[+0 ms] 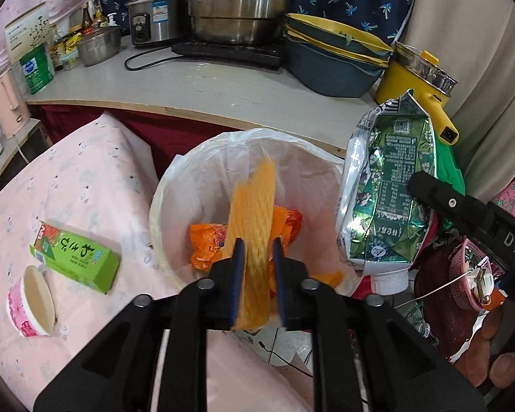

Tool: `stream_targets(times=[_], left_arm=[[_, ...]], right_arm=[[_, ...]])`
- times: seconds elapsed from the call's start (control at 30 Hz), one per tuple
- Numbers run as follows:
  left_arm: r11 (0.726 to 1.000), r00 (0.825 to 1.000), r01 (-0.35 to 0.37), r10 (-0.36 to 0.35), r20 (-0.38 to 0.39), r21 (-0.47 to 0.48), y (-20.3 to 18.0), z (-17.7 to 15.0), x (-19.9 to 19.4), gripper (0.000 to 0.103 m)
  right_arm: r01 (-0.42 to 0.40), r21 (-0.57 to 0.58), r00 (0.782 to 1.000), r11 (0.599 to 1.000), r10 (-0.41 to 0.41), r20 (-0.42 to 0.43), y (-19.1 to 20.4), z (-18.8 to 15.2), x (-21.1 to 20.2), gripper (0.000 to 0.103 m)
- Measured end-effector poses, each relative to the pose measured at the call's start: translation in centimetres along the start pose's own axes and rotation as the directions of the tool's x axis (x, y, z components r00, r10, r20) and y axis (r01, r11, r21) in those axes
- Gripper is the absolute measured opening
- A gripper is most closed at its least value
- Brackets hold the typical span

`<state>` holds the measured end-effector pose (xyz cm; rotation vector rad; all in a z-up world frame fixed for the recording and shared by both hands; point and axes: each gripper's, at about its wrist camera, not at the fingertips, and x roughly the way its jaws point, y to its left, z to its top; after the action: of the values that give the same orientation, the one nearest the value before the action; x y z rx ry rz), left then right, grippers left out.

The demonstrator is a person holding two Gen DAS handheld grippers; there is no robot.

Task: Collect trash
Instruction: 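Open both tools to drop the packet and mesh sleeve into the bin, then move both open tools back over the table toward the cup and box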

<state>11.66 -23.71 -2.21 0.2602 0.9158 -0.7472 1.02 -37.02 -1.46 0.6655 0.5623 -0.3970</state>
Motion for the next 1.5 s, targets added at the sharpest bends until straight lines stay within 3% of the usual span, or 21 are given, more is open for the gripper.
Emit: stream_targets(times=[0.03,0.1,0.6,0.7,0.83,1.1,1.5], left_arm=[[1.0,1.0,-0.006,0.006,0.001,0.004,-0.1,0.0,0.2,0.035],[1.0,1.0,-0.017,0.017,0.011,0.005,-0.1,0.1,0.4,0.041],[0.988,0.993,-0.114,0.118,0.03,-0.107,5.1,-0.5,-0.3,0.052],[0.984,0.992,-0.119,0.124,0.029,-0.136,6.1,-0.8,-0.5,0.052],[0.979,0.99,-0.131,0.137,0.027,-0.154,7.0,-1.3,-0.7,0.053],[0.971,0.985,-0.156,0.166,0.041,-0.18,8.5,-1.8,-1.8,0.059],[0.951,0.974,-0.198,0.217,0.058,-0.238,10.9,-3.4,-4.4,0.074]], right_arm=[[0.002,0.002,1.0,1.0,-0.002,-0.003,-0.2,0.0,0.1,0.017],[0.004,0.002,1.0,1.0,-0.003,-0.009,-0.3,0.0,0.5,0.017],[-0.041,-0.06,0.997,0.997,0.037,-0.075,2.9,-0.2,5.1,0.017],[-0.061,-0.084,0.992,0.995,0.051,-0.118,3.8,-0.9,6.9,0.019],[-0.028,-0.118,0.982,0.993,0.005,-0.188,4.3,-2.3,9.5,0.02],[-0.028,-0.102,0.985,0.994,0.01,-0.173,4.4,-2.7,8.2,0.025],[-0.06,-0.155,0.987,0.986,0.036,-0.157,7.9,-3.3,6.0,0.034]])
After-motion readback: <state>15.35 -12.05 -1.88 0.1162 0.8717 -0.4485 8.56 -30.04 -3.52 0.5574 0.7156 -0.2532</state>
